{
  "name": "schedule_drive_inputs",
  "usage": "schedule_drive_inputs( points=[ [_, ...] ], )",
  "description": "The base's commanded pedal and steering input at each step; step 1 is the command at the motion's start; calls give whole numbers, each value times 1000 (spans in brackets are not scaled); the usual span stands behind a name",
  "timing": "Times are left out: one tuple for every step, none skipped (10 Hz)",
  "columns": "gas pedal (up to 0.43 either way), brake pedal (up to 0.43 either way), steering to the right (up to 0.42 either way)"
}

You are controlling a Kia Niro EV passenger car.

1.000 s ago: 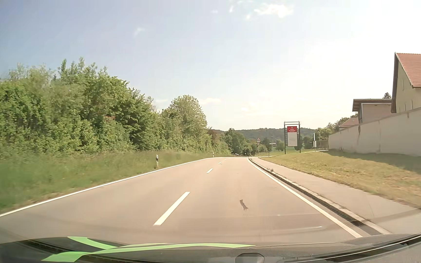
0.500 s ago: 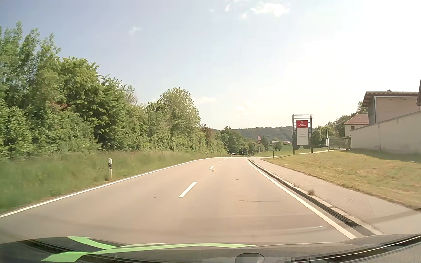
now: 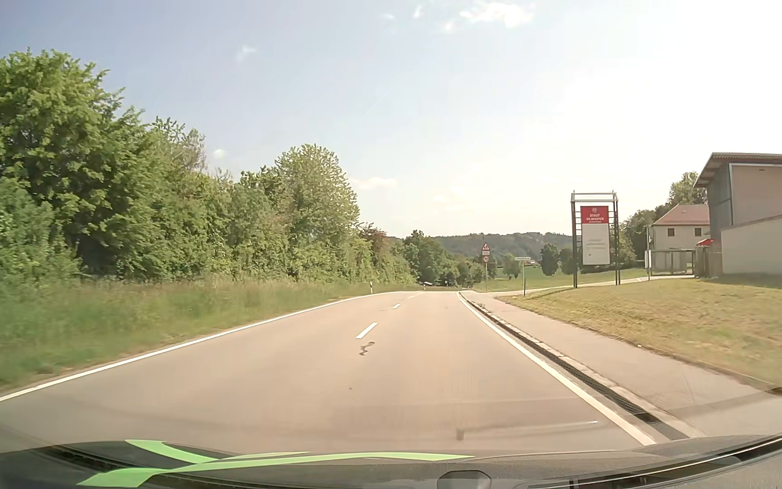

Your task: Follow the waypoints while adhering to traffic rules and regulations

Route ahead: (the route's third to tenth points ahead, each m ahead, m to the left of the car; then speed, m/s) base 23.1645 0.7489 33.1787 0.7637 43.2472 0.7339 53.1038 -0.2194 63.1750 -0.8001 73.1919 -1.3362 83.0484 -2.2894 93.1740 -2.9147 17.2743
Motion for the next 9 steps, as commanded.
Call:
schedule_drive_inputs(
  points=[
    [0, 0, 2],
    [0, 0, 0],
    [0, 0, 0],
    [0, 0, 0],
    [0, 0, 0],
    [0, 0, 0],
    [0, 0, 0],
    [8, 0, 1],
    [47, 0, 3]
  ],
)
